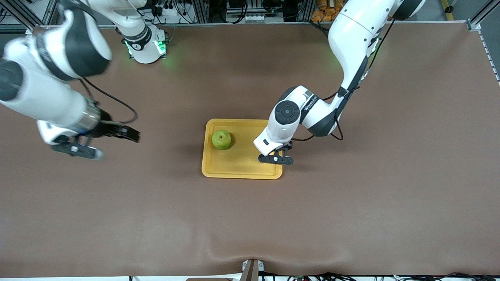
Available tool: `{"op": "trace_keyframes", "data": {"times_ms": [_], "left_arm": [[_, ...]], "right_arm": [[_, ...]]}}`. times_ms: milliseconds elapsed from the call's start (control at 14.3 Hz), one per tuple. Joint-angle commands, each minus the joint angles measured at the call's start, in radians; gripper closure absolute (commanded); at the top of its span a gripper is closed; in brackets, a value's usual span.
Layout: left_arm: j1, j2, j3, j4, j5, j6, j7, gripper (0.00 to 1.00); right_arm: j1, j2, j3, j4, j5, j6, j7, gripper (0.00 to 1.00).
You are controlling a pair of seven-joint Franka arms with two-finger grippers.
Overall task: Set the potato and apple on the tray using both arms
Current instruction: 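Lower the potato into the tray with the left gripper while the right gripper returns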
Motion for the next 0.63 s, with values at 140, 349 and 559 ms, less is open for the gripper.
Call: {"op": "trace_keyframes", "data": {"times_ms": [140, 349, 559], "left_arm": [[-0.013, 0.035, 0.010, 0.023, 0.022, -0.019, -0.045, 0.29], [-0.013, 0.036, 0.010, 0.024, 0.024, -0.019, -0.045, 0.15], [-0.010, 0.024, 0.015, 0.029, 0.024, -0.019, -0.040, 0.00]], "right_arm": [[-0.036, -0.078, -0.069, 0.050, -0.015, -0.125, -0.269, 0.00], [0.003, -0.138, -0.179, 0.081, -0.017, -0.212, -0.351, 0.00], [0.043, -0.167, -0.289, 0.081, -0.006, -0.291, -0.403, 0.00]]}}
